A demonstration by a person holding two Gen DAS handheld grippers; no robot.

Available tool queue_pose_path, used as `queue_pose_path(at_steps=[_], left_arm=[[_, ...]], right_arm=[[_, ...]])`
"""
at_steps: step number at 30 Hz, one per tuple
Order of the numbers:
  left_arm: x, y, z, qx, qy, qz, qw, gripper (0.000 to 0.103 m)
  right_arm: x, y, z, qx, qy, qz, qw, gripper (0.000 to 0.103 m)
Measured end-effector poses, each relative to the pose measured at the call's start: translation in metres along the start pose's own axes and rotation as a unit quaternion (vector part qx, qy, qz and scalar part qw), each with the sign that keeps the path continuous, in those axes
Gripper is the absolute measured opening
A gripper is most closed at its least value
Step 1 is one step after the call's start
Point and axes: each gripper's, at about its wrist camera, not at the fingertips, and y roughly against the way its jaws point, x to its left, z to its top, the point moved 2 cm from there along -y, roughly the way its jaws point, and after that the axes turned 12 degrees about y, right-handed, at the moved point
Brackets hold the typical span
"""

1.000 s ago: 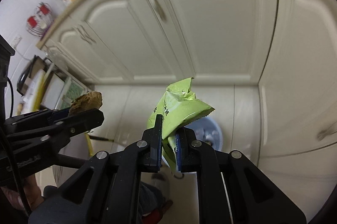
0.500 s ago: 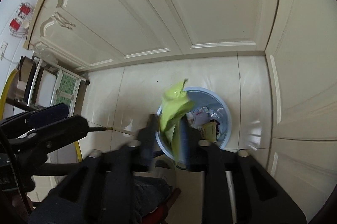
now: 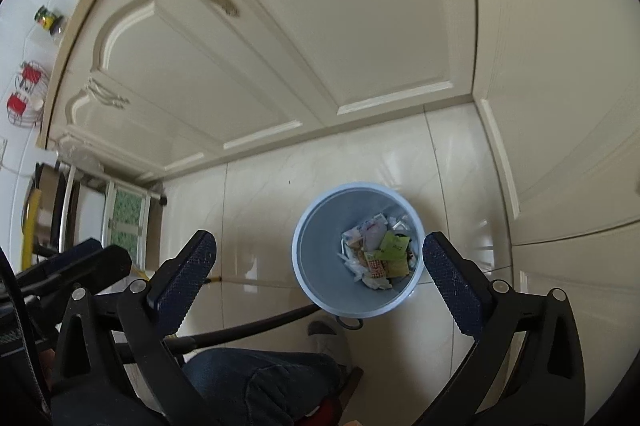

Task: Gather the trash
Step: 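Carry green bag and brown lump over the blue bin and open both tools, then move both open tools back over the table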

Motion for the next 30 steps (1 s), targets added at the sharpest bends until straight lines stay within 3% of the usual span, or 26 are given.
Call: queue_pose_path(at_steps=[8,15,18,23,25,30], left_arm=[[0.029,0.086,-0.030,-0.071,0.015,-0.036,0.9967,0.073],[0.089,0.184,-0.063,-0.156,0.051,-0.043,0.9855,0.074],[0.127,0.228,-0.089,-0.204,0.085,-0.037,0.9745,0.088],[0.189,0.290,-0.141,-0.273,0.141,-0.021,0.9513,0.101],[0.213,0.311,-0.167,-0.298,0.162,-0.006,0.9409,0.102],[0.260,0.338,-0.224,-0.318,0.205,0.022,0.9256,0.102]], right_arm=[[0.035,0.060,0.012,-0.055,0.020,-0.001,0.998,0.103],[0.106,0.132,0.018,-0.125,0.067,0.007,0.990,0.103],[0.152,0.162,0.017,-0.154,0.101,0.018,0.983,0.103],[0.234,0.194,0.007,-0.184,0.163,0.036,0.969,0.103],[0.272,0.205,0.001,-0.194,0.192,0.047,0.961,0.103],[0.348,0.218,-0.019,-0.212,0.246,0.069,0.943,0.103]])
